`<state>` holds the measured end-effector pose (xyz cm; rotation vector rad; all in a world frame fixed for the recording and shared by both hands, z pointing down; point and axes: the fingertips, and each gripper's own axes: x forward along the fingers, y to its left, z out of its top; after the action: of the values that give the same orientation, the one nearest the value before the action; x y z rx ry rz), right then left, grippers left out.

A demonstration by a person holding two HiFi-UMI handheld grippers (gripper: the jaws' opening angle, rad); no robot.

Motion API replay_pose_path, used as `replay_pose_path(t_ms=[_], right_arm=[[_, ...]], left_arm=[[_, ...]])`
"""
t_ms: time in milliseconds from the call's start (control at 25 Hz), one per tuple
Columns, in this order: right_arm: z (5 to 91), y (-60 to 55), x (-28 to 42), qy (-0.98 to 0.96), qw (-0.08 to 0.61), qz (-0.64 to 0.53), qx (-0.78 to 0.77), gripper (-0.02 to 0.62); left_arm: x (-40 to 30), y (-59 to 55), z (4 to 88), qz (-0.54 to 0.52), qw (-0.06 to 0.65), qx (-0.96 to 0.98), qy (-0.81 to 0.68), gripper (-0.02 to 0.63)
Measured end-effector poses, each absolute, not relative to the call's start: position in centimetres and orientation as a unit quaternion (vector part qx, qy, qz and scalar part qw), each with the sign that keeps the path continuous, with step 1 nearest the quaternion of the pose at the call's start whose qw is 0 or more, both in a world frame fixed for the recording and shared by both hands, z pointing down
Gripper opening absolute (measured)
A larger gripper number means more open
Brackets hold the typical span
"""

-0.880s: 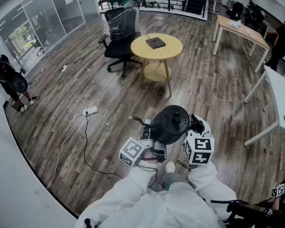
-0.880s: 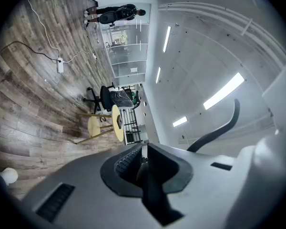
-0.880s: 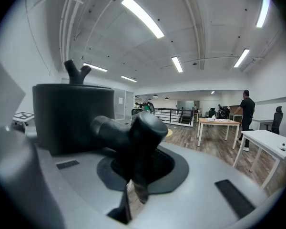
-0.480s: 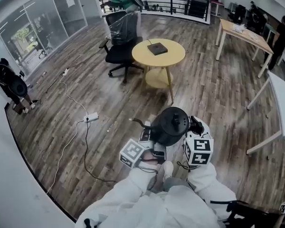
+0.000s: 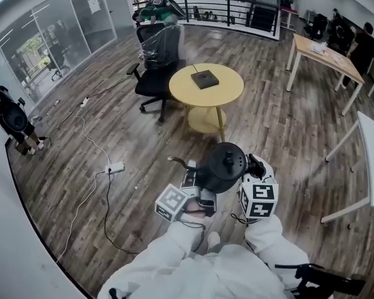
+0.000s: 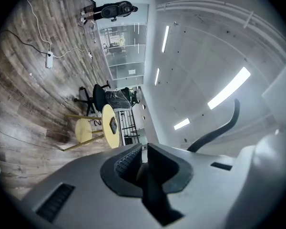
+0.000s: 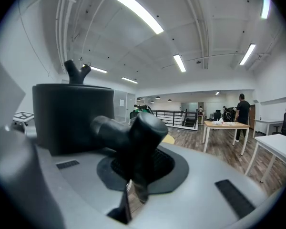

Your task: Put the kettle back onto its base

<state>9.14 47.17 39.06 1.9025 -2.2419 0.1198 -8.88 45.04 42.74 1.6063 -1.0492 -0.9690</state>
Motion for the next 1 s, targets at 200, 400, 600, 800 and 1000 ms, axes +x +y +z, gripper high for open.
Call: replay_pose_path(t_ms=[200, 400, 600, 800, 1000], right_arm=[[38.6, 42.1, 11.6, -0.760, 0.097, 0.043, 0.641, 0.043], [38.9, 39.0, 12.7, -0.761, 0.099, 0.049, 0.639, 0.044], [38.9, 37.1, 13.5, -0.760, 0.093, 0.052, 0.641, 0.044], [39.5, 34.9, 13.5, -0.758, 0.097, 0.055, 0.643, 0.044], [40.0, 32.2, 13.1, -0.759, 0.095, 0.061, 0.642, 0.043]], left_arm=[[-6.5, 40.2, 42.2, -0.398, 0.472, 0.656, -0.433, 0.034], [-5.5, 37.2, 42.5, -0.396, 0.478, 0.650, -0.438, 0.034], [-4.7, 35.1, 42.3, -0.393, 0.473, 0.656, -0.437, 0.034], [-4.7, 33.1, 43.0, -0.390, 0.480, 0.651, -0.439, 0.034], [-5.1, 30.3, 43.3, -0.386, 0.479, 0.653, -0.441, 0.034]])
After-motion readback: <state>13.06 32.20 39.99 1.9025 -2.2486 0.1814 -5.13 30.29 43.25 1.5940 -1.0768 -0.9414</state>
